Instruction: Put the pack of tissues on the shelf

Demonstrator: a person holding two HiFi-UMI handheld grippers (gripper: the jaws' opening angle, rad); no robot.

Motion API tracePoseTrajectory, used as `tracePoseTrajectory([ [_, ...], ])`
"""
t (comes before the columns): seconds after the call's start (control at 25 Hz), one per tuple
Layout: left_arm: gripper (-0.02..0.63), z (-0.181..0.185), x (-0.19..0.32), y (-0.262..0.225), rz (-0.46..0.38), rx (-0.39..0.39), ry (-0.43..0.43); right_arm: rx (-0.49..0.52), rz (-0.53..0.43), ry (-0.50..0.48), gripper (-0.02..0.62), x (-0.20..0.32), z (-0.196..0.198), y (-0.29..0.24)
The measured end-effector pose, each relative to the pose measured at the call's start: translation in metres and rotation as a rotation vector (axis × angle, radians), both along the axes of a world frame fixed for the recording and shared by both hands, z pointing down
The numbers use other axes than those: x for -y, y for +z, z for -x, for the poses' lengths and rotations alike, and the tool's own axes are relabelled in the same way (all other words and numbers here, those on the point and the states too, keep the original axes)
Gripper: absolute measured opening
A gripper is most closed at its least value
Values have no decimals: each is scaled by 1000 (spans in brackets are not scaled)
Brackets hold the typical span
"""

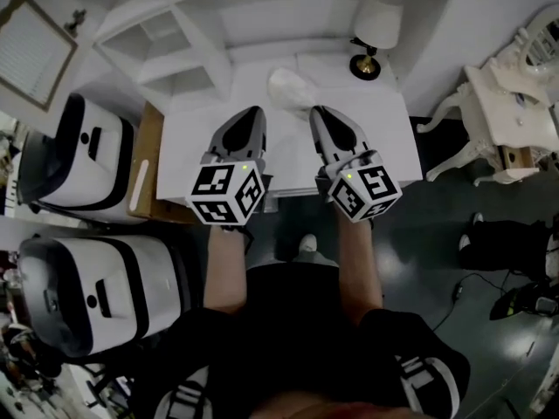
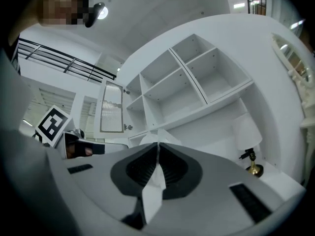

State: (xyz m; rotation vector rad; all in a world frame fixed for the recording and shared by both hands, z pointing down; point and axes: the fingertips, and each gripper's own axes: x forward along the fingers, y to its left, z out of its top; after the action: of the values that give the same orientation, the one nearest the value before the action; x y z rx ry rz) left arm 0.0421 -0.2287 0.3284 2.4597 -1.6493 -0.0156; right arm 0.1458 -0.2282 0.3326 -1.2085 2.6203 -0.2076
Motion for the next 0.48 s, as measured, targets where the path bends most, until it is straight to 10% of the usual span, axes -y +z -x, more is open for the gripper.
tracePoseTrajectory([
  [0.48,11,-88,18,-20,-49,26,133,-44,-85,108,25,-8,-80,-20],
])
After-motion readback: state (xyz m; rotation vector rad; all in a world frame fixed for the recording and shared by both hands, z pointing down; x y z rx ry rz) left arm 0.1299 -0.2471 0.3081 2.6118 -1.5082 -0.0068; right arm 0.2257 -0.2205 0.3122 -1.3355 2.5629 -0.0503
